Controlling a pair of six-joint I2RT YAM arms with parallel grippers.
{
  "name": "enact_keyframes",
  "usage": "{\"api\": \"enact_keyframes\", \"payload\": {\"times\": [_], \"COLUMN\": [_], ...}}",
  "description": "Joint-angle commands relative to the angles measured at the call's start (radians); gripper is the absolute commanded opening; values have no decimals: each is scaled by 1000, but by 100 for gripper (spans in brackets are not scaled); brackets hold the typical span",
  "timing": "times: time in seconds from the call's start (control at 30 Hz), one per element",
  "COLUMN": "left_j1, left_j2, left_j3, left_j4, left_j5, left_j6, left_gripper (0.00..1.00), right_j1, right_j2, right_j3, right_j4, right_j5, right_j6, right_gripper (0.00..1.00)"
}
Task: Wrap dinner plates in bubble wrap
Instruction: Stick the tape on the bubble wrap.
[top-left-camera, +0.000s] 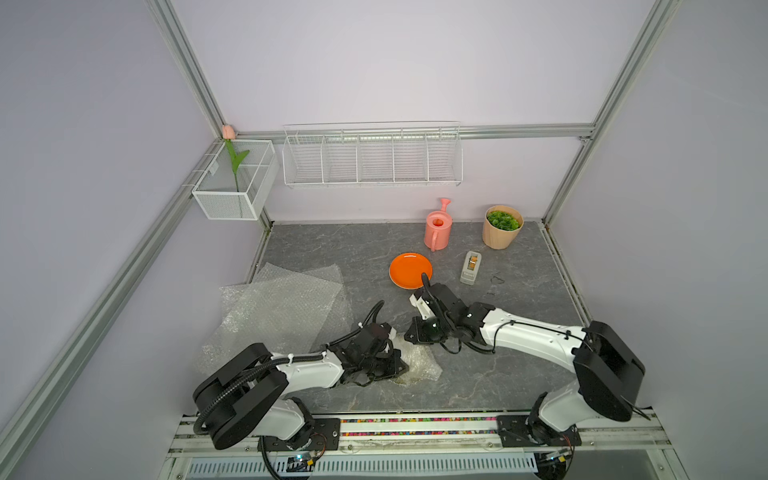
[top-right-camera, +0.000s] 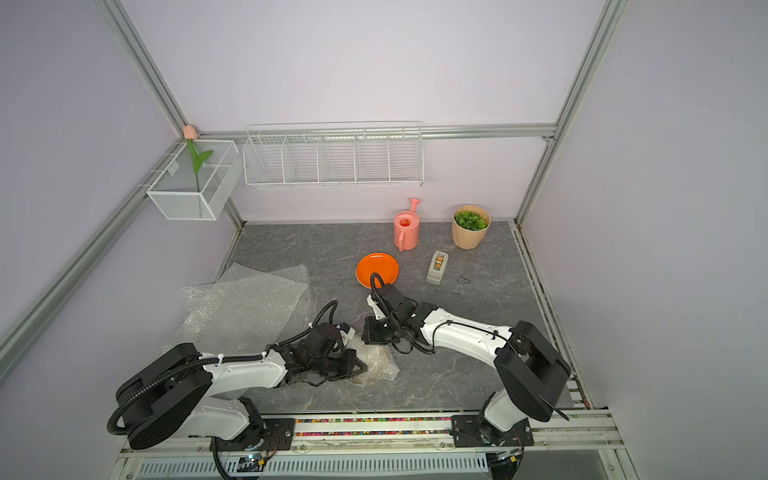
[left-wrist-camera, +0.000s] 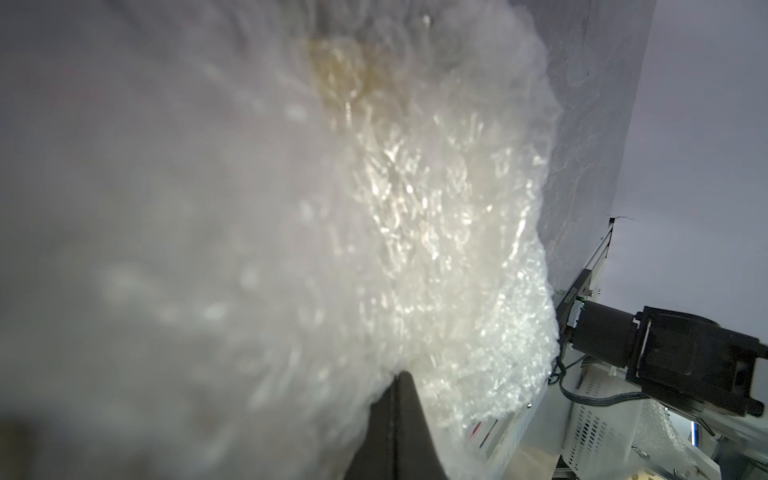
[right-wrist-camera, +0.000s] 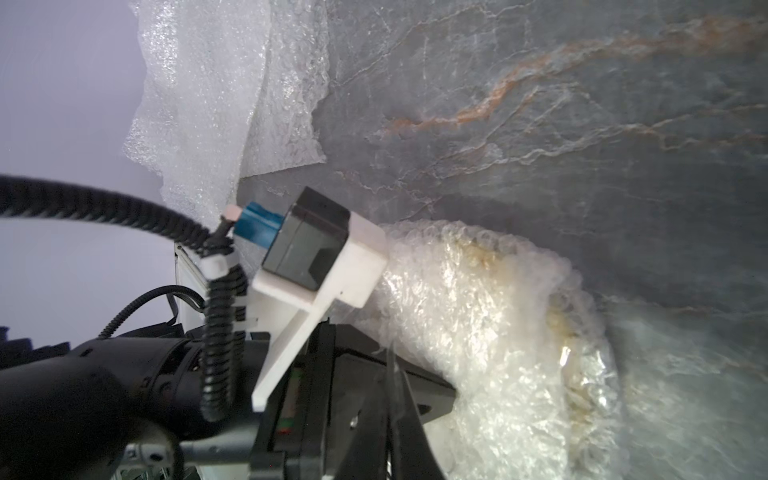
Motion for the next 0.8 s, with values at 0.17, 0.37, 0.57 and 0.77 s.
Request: {"api": "enact_keyframes", "payload": {"times": [0.17, 0.37, 0.57, 0.77], "left_j1": [1, 1, 0, 0], "left_j2": [37, 32, 26, 39], "left_j3": [-28, -21, -33, -31], "left_j4": [-99, -132, -124, -115], "left_j5": [0, -5, -1, 2], "left_j6": [-15, -13, -25, -25], "left_gripper": [0, 0, 0, 0], "right_j1": [-50, -68, -67, -67], "right_j2": [96, 182, 178, 112], "right_j3": [30, 40, 87, 189], "right_j4": [56, 65, -113, -314], "right_j5": [-45, -27, 210, 401], "right_j6": [-68, -137, -215, -261], "right_gripper": [7, 7, 40, 54]}}
